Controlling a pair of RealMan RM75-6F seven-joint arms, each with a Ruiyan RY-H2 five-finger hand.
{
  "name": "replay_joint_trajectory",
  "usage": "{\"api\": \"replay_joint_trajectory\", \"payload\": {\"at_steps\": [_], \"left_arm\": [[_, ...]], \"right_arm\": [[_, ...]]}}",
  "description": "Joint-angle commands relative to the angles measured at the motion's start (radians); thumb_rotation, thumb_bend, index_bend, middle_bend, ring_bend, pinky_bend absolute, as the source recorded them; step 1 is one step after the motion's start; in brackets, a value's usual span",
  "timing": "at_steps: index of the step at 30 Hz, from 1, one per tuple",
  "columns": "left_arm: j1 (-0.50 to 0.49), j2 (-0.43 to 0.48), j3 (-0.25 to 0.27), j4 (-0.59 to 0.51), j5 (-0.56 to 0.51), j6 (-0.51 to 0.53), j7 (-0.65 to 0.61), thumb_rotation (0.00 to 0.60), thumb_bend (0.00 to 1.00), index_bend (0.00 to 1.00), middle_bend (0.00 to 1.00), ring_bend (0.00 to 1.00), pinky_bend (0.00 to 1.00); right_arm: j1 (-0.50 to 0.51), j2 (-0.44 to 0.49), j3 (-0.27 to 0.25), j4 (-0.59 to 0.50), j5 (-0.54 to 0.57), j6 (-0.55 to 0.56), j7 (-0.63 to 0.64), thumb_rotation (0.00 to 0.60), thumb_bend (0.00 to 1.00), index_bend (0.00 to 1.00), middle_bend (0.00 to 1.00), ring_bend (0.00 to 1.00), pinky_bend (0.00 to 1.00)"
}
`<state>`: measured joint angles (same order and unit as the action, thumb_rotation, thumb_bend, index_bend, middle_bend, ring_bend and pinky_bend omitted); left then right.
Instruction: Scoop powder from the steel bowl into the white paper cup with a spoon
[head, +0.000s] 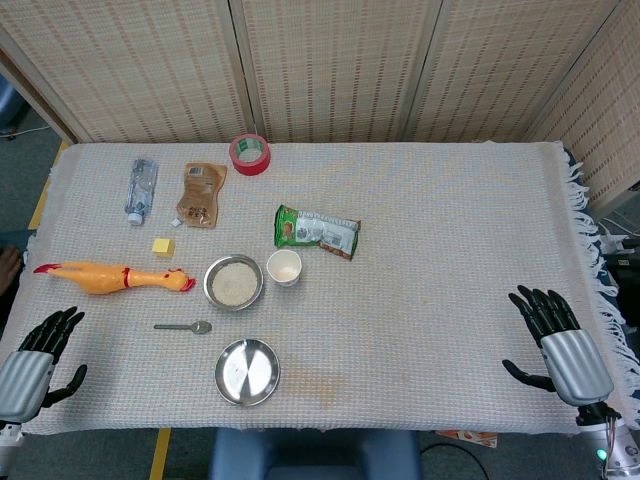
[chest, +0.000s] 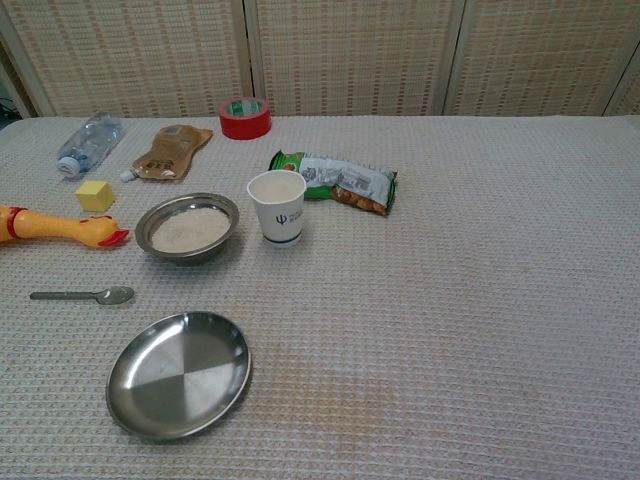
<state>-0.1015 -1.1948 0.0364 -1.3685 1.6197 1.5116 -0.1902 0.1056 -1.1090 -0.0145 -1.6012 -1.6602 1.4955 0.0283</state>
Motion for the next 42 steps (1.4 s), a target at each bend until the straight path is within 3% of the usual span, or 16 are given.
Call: {"api": "replay_joint_trajectory", "payload": {"at_steps": [1, 7, 9, 11, 13, 15, 17, 23, 29, 42], "left_arm": [[-0.003, -0.002, 0.002, 0.000, 0.001, -0.009, 0.004, 0.600, 0.40, 0.00, 0.00, 0.00, 0.16], [-0.024, -0.021, 0.005, -0.007, 0.018, -0.032, 0.019, 0.600, 0.40, 0.00, 0.01, 0.00, 0.18], [-0.034, -0.042, -0.004, -0.003, 0.029, -0.027, 0.044, 0.600, 0.41, 0.00, 0.10, 0.07, 0.26], [-0.041, -0.073, -0.024, 0.005, 0.035, -0.006, 0.080, 0.600, 0.41, 0.02, 0.30, 0.27, 0.45], [-0.054, -0.112, -0.045, 0.023, 0.048, 0.017, 0.129, 0.600, 0.41, 0.08, 0.65, 0.62, 0.75], [-0.074, -0.148, -0.059, 0.039, 0.064, 0.021, 0.182, 0.600, 0.41, 0.15, 0.87, 0.82, 0.92], [-0.091, -0.173, -0.065, 0.048, 0.065, 0.001, 0.229, 0.600, 0.41, 0.22, 0.99, 0.94, 0.99], [-0.146, -0.234, -0.074, 0.043, 0.020, -0.120, 0.322, 0.600, 0.41, 0.36, 1.00, 1.00, 1.00], [-0.186, -0.291, -0.081, 0.070, -0.039, -0.218, 0.343, 0.600, 0.41, 0.38, 1.00, 1.00, 1.00], [-0.227, -0.433, -0.105, 0.205, -0.094, -0.246, 0.452, 0.600, 0.40, 0.41, 1.00, 1.00, 1.00]], "right_arm": [[0.000, 0.000, 0.000, 0.000, 0.001, -0.001, 0.001, 0.523, 0.12, 0.00, 0.00, 0.00, 0.00], [0.001, -0.001, 0.006, 0.003, 0.014, -0.007, 0.002, 0.524, 0.12, 0.00, 0.00, 0.00, 0.00], [0.003, -0.003, 0.007, 0.003, 0.018, -0.013, -0.001, 0.523, 0.12, 0.00, 0.00, 0.00, 0.00], [0.006, -0.005, 0.008, 0.003, 0.022, -0.020, -0.002, 0.524, 0.12, 0.00, 0.00, 0.00, 0.00], [0.009, -0.007, 0.009, 0.003, 0.026, -0.027, -0.004, 0.522, 0.12, 0.00, 0.00, 0.00, 0.00], [0.010, -0.008, 0.012, 0.004, 0.032, -0.030, -0.005, 0.522, 0.12, 0.00, 0.00, 0.00, 0.00], [0.010, -0.008, 0.013, 0.003, 0.036, -0.031, -0.004, 0.522, 0.12, 0.00, 0.00, 0.00, 0.00], [0.002, -0.003, 0.021, -0.001, 0.037, -0.008, 0.002, 0.524, 0.12, 0.00, 0.00, 0.00, 0.00], [-0.007, 0.007, 0.031, -0.001, 0.044, 0.014, 0.017, 0.524, 0.12, 0.00, 0.00, 0.00, 0.00], [-0.001, 0.016, 0.031, 0.004, 0.052, -0.006, 0.043, 0.522, 0.12, 0.00, 0.00, 0.00, 0.00]]}}
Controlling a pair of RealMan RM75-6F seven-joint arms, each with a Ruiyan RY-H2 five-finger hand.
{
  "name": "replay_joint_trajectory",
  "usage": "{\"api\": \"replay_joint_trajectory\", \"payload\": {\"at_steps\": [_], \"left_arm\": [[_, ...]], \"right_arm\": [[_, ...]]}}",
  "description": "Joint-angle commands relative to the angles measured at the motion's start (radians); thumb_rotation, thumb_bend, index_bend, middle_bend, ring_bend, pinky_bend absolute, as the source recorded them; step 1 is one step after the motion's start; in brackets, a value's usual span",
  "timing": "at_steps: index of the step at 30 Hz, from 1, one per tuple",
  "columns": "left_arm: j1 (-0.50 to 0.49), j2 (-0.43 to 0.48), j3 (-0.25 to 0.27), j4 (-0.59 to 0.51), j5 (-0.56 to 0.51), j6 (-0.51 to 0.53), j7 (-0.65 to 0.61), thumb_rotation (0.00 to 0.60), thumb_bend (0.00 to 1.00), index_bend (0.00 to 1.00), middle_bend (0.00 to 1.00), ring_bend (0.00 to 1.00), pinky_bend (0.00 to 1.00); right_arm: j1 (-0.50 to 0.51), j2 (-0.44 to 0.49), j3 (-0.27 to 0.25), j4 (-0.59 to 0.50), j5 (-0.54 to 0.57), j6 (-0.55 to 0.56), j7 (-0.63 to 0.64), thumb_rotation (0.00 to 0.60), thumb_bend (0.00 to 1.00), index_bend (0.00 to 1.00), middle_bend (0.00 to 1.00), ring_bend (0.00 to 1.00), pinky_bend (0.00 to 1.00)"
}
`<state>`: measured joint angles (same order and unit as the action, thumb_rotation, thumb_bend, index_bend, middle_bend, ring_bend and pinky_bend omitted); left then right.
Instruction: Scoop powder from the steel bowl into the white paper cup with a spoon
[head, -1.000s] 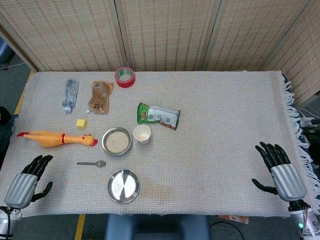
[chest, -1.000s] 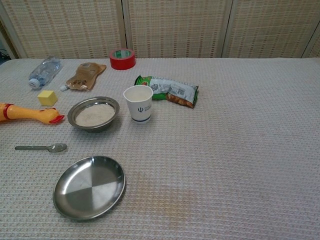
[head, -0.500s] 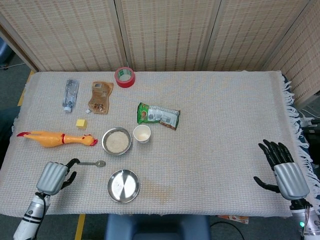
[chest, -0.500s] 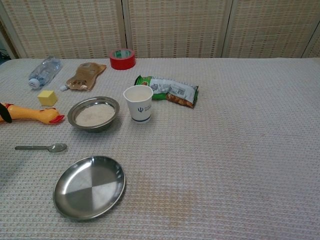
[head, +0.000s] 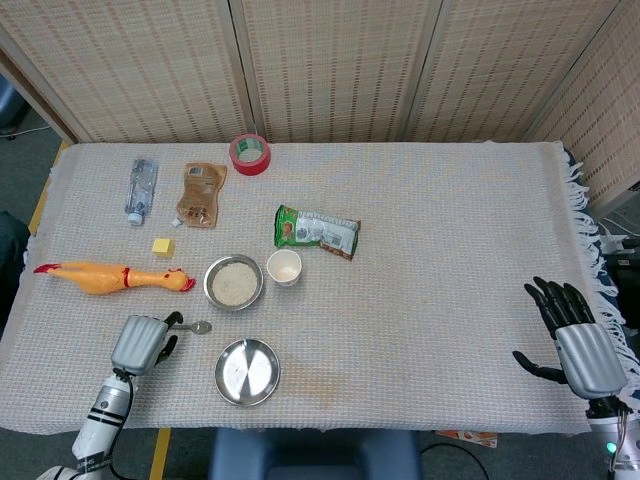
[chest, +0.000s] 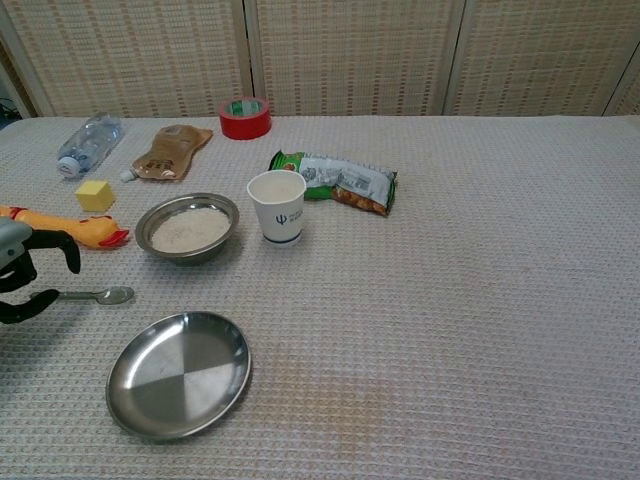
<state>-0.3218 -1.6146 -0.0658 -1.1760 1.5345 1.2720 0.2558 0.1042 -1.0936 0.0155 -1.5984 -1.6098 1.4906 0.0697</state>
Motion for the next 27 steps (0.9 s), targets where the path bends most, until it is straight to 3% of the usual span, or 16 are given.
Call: {"api": "replay_joint_trajectory", "payload": {"at_steps": [1, 27], "left_arm": [[-0.009, -0.019, -0.004, 0.019, -0.011, -0.008, 0.004, 0.600, 0.40, 0.41, 1.00, 1.00, 1.00], [-0.043, -0.100, -0.001, 0.166, -0.063, -0.041, 0.036, 0.600, 0.38, 0.47, 1.00, 1.00, 1.00]], "right_arm": [[0.001, 0.000, 0.001, 0.001, 0.003, -0.003, 0.002, 0.522, 0.12, 0.00, 0.00, 0.00, 0.00], [0.005, 0.005, -0.001, -0.004, 0.005, -0.017, 0.004, 0.522, 0.12, 0.00, 0.00, 0.00, 0.00]]}}
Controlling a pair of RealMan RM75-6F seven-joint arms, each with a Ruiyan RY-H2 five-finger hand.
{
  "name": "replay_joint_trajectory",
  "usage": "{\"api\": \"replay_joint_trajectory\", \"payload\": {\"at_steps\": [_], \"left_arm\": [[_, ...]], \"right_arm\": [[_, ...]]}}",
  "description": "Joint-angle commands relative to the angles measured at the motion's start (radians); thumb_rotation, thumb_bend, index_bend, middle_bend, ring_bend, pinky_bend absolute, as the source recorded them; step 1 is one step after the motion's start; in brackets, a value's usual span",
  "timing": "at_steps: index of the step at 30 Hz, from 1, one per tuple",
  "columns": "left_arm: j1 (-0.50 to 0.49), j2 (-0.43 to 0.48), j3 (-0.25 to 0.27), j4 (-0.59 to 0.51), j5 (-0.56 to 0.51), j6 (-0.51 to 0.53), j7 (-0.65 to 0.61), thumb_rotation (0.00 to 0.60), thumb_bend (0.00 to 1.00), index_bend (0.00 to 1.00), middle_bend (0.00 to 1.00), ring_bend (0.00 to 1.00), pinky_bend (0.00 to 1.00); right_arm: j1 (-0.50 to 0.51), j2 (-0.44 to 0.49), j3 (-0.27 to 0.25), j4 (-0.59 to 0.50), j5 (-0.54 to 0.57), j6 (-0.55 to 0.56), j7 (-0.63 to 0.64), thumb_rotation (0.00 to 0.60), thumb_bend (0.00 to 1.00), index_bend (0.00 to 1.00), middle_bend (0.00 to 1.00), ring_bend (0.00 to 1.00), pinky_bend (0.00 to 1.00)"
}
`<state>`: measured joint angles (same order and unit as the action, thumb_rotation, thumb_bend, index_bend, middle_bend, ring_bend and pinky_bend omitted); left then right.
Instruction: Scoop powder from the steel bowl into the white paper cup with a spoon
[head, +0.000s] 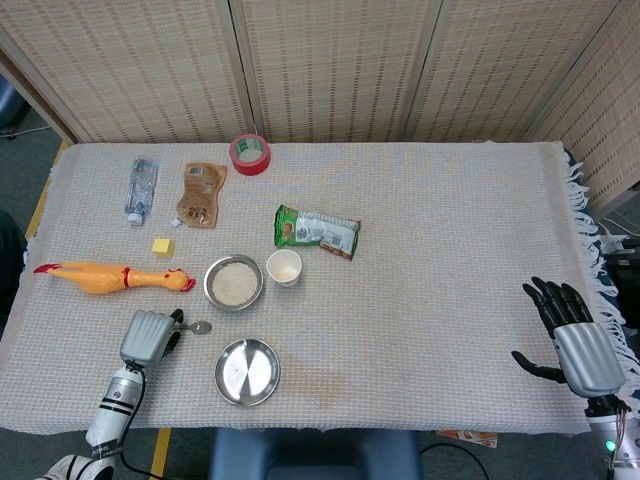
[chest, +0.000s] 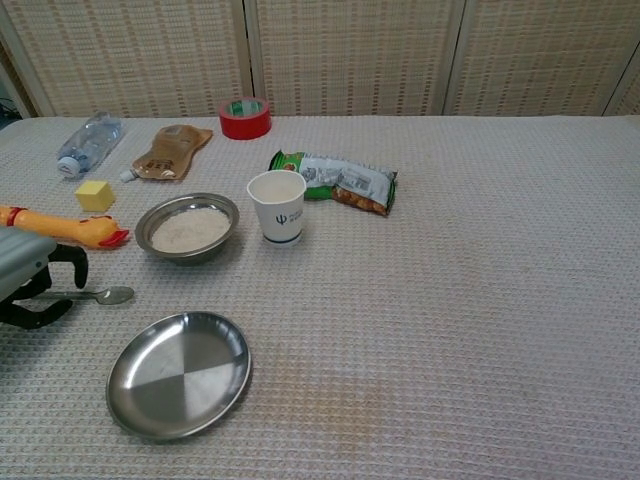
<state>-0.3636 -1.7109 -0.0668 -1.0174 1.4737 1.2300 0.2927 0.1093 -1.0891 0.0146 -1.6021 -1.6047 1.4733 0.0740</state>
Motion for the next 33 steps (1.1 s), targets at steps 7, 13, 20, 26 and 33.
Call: {"api": "replay_joint_trajectory", "payload": {"at_steps": [7, 13, 20, 26, 33], "left_arm": [[-0.006, -0.014, 0.000, 0.031, -0.012, -0.001, -0.003, 0.600, 0.38, 0.52, 1.00, 1.00, 1.00], [-0.009, -0.013, 0.003, 0.032, -0.017, -0.005, 0.002, 0.600, 0.38, 0.51, 1.00, 1.00, 1.00], [-0.010, -0.009, 0.008, 0.030, -0.019, -0.005, 0.003, 0.600, 0.38, 0.49, 1.00, 1.00, 1.00], [-0.010, -0.007, 0.011, 0.025, -0.015, 0.005, -0.003, 0.600, 0.38, 0.48, 1.00, 1.00, 1.00], [-0.015, -0.009, 0.008, 0.034, -0.034, -0.020, 0.004, 0.600, 0.38, 0.49, 1.00, 1.00, 1.00]], "right_arm": [[0.001, 0.002, -0.002, -0.003, 0.001, -0.006, 0.000, 0.522, 0.12, 0.00, 0.00, 0.00, 0.00], [0.001, 0.003, -0.001, -0.006, 0.005, -0.010, -0.006, 0.522, 0.12, 0.00, 0.00, 0.00, 0.00], [0.002, 0.001, -0.002, -0.007, 0.006, -0.014, -0.011, 0.522, 0.12, 0.00, 0.00, 0.00, 0.00], [0.004, 0.001, -0.003, -0.008, 0.008, -0.019, -0.012, 0.522, 0.12, 0.00, 0.00, 0.00, 0.00], [0.003, 0.003, -0.002, -0.010, 0.007, -0.015, -0.012, 0.522, 0.12, 0.00, 0.00, 0.00, 0.00]]}}
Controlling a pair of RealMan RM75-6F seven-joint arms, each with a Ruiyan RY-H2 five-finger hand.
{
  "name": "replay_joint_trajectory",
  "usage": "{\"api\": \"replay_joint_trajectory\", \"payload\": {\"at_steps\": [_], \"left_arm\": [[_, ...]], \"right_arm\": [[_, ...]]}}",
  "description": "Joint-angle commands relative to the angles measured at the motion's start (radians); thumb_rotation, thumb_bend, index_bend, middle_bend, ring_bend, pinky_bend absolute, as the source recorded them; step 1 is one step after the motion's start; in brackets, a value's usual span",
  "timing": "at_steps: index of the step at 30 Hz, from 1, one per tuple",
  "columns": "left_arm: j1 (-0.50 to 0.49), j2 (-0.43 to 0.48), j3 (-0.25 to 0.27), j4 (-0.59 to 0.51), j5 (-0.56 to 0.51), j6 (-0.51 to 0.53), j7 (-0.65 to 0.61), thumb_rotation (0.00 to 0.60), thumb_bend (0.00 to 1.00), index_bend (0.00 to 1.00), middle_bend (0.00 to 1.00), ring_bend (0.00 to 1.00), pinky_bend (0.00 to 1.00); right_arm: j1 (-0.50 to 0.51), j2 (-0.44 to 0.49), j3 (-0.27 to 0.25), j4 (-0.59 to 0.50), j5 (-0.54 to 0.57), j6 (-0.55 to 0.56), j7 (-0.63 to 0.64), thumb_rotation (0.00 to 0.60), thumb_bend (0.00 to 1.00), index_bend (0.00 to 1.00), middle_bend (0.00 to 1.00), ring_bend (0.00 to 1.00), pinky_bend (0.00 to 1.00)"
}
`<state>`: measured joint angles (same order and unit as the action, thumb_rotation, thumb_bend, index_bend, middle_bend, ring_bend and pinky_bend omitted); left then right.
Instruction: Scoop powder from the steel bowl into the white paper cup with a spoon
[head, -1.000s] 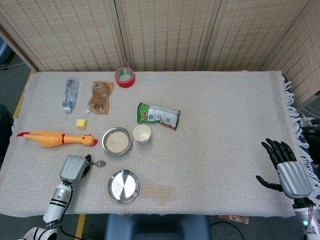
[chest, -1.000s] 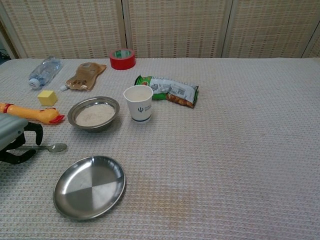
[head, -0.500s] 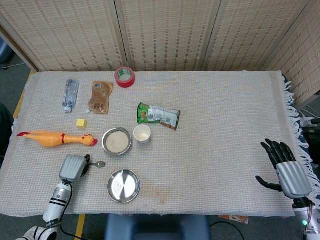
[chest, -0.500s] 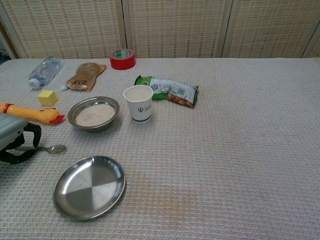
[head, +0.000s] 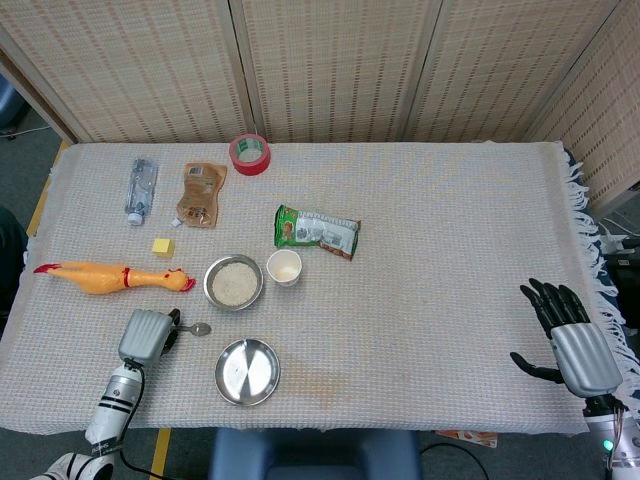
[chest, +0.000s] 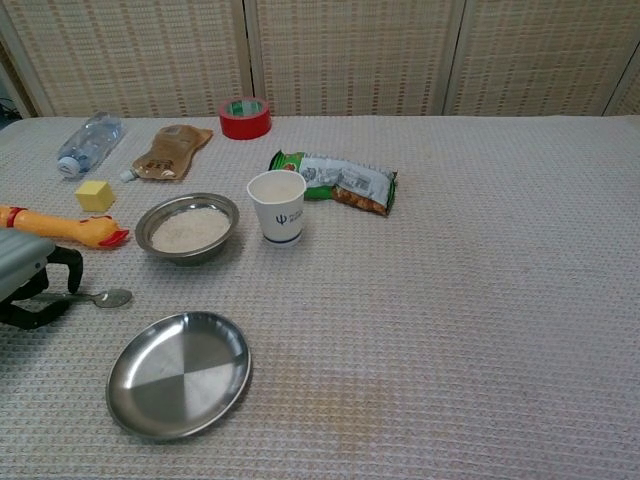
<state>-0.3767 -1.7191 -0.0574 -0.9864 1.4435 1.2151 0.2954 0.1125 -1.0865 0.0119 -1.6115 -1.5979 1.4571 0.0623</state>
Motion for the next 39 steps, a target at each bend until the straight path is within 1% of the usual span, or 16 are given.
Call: {"api": "replay_joint_trajectory", "payload": {"at_steps": [1, 9, 17, 23, 26, 31, 35, 39], "left_arm": [[-0.003, -0.001, -0.001, 0.004, -0.005, -0.007, 0.002, 0.600, 0.38, 0.50, 1.00, 1.00, 1.00], [-0.002, 0.004, 0.004, -0.003, 0.002, 0.005, -0.007, 0.600, 0.38, 0.55, 1.00, 1.00, 1.00], [-0.001, 0.015, 0.006, -0.011, 0.001, 0.008, -0.018, 0.600, 0.38, 0.55, 1.00, 1.00, 1.00], [-0.001, 0.037, 0.007, -0.025, 0.004, 0.010, -0.026, 0.600, 0.38, 0.57, 1.00, 1.00, 1.00], [-0.003, 0.068, 0.003, -0.060, -0.001, 0.007, -0.014, 0.600, 0.38, 0.58, 1.00, 1.00, 1.00], [-0.009, 0.143, -0.014, -0.188, -0.015, 0.014, 0.073, 0.600, 0.38, 0.58, 1.00, 1.00, 1.00], [-0.026, 0.218, -0.040, -0.345, -0.062, -0.007, 0.235, 0.600, 0.38, 0.58, 1.00, 1.00, 1.00], [-0.056, 0.284, -0.083, -0.524, -0.145, -0.031, 0.425, 0.600, 0.39, 0.57, 1.00, 1.00, 1.00]], "right_arm": [[-0.001, 0.001, 0.000, -0.001, 0.000, 0.002, 0.000, 0.522, 0.12, 0.00, 0.00, 0.00, 0.00], [0.001, -0.001, 0.000, -0.001, 0.002, -0.004, -0.002, 0.522, 0.12, 0.00, 0.00, 0.00, 0.00], [0.002, -0.001, -0.001, -0.002, 0.001, -0.007, -0.004, 0.522, 0.11, 0.00, 0.00, 0.00, 0.00], [0.004, -0.002, -0.004, -0.003, 0.000, -0.013, -0.005, 0.521, 0.12, 0.00, 0.00, 0.00, 0.00], [0.004, -0.001, -0.005, -0.005, -0.002, -0.013, -0.007, 0.521, 0.12, 0.00, 0.00, 0.00, 0.00], [0.004, -0.002, -0.005, -0.006, -0.005, -0.010, -0.009, 0.521, 0.12, 0.00, 0.00, 0.00, 0.00], [0.004, 0.000, -0.008, -0.007, -0.011, -0.008, -0.008, 0.522, 0.12, 0.00, 0.00, 0.00, 0.00], [0.001, 0.003, -0.009, -0.007, -0.017, 0.000, -0.003, 0.523, 0.12, 0.00, 0.00, 0.00, 0.00]]}}
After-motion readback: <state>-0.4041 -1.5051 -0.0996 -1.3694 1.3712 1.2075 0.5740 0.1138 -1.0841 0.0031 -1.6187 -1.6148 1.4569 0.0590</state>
